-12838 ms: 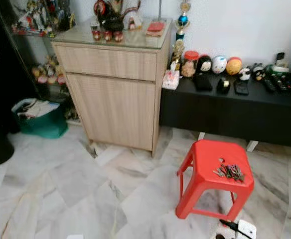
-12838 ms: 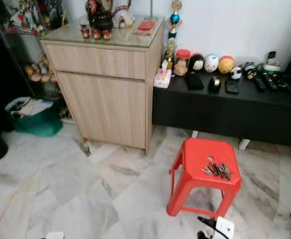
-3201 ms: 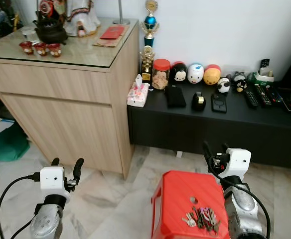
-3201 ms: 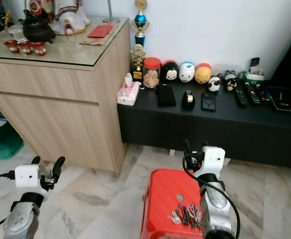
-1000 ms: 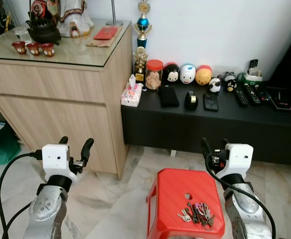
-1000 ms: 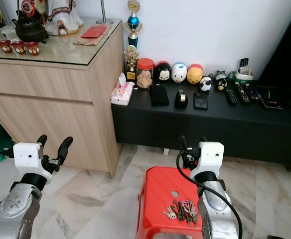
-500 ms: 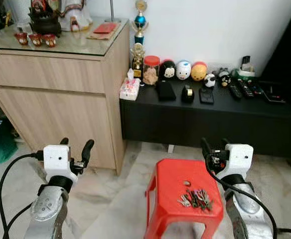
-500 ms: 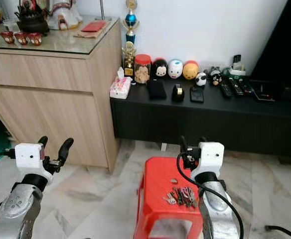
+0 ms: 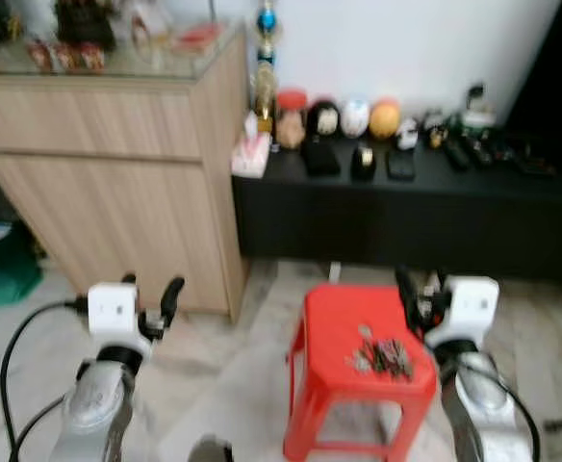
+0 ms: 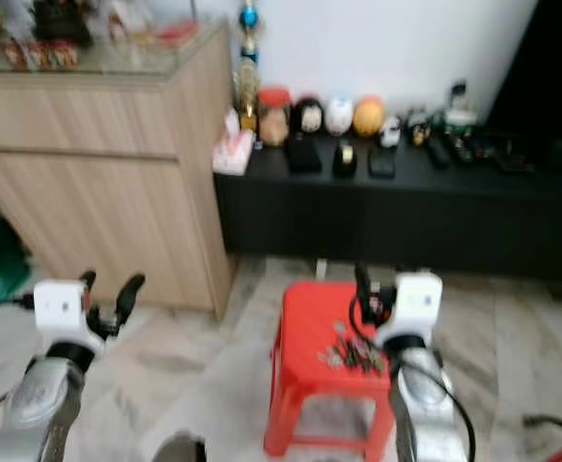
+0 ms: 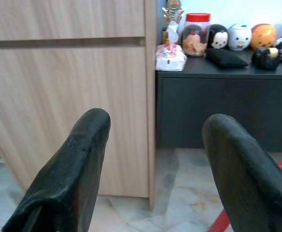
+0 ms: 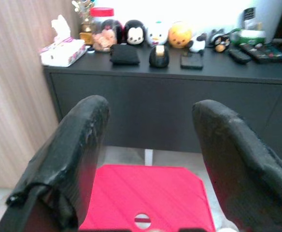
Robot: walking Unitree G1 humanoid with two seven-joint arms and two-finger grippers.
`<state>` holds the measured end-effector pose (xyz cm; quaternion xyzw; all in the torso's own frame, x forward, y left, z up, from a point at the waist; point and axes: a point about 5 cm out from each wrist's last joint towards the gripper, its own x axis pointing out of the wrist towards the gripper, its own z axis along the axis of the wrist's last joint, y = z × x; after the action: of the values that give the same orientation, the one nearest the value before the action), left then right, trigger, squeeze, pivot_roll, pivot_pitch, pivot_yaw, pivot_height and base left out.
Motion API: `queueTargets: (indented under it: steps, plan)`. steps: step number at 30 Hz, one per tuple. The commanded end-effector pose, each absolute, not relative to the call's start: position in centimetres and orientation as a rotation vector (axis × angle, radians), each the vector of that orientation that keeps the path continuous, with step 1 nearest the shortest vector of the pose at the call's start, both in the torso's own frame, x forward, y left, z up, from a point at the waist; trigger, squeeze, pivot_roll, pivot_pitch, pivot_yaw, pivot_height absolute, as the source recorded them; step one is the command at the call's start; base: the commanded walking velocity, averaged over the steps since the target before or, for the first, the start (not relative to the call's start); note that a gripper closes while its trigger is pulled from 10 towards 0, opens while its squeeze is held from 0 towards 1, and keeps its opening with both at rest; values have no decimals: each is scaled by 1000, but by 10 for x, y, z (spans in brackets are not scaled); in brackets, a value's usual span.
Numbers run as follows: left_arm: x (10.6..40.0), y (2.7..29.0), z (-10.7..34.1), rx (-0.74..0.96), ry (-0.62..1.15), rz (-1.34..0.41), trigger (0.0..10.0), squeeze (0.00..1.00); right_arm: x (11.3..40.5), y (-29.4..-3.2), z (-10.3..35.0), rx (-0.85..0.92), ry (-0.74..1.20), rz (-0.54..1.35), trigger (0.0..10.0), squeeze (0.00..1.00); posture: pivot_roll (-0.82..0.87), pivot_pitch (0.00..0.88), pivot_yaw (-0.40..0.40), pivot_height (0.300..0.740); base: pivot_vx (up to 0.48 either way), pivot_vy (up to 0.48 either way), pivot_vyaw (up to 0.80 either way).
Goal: Hang keys on a hook
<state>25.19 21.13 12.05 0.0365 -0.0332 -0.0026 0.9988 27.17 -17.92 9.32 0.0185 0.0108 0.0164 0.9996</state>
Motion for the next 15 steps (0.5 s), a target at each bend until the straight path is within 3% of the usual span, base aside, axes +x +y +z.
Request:
queueTargets:
  steps: [1, 15]
  plan:
    - [255, 209, 124, 94, -70, -21, 10000, 0, 273, -180, 96, 34, 12, 34, 10000, 0, -15, 0, -70, 639, 0, 0, 0]
    - [251, 217, 112, 102, -33, 41, 10000, 0, 273, -182, 90, 60, 39, 21, 10000, 0, -20, 0, -71, 639, 0, 0, 0]
